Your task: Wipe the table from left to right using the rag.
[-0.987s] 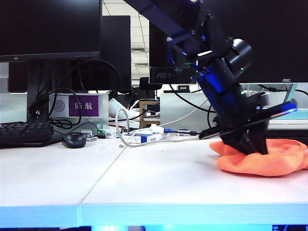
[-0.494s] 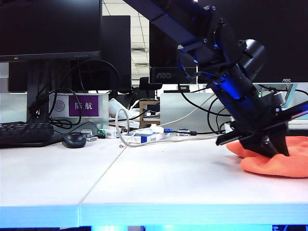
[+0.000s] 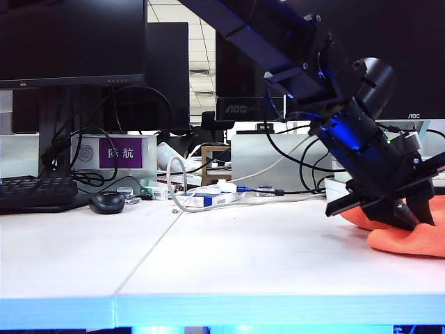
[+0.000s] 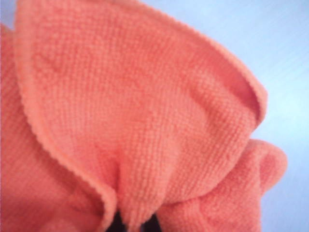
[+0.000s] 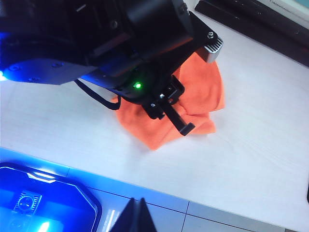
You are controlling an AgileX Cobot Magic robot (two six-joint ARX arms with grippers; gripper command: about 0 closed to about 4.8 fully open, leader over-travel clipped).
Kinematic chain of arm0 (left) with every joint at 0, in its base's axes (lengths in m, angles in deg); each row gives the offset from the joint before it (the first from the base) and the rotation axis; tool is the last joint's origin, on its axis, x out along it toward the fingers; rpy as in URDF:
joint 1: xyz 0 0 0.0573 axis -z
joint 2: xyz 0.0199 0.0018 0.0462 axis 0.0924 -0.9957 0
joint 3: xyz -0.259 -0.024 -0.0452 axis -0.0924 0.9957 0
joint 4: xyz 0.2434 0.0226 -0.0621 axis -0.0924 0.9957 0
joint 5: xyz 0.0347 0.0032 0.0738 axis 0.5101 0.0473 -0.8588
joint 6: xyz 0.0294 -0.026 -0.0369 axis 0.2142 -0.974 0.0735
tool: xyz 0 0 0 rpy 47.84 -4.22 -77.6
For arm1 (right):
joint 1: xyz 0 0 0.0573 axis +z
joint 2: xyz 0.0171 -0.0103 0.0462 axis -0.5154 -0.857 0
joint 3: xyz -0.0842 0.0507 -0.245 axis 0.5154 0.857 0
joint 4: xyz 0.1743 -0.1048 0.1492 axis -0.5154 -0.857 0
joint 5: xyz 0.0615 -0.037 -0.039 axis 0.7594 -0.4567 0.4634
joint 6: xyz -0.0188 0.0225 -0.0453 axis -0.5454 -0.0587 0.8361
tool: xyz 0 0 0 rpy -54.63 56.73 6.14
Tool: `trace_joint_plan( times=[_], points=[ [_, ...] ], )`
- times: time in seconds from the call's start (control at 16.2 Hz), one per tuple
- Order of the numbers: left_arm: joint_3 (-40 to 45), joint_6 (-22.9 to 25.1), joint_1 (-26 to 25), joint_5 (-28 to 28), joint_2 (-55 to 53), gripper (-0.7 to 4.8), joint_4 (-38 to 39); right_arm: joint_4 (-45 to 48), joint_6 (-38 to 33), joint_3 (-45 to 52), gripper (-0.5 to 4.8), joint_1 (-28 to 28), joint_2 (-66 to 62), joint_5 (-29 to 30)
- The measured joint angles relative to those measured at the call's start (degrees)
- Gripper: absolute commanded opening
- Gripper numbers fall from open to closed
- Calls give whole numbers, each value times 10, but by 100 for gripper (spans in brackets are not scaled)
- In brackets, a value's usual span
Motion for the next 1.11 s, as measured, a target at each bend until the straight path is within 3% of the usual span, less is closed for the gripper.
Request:
trace_joint_plan(
  times=[1.11],
  points=[
    [-3,-45,27,-4,-25,-5,-94,0,-1,0,-4,0,0,0]
  ],
)
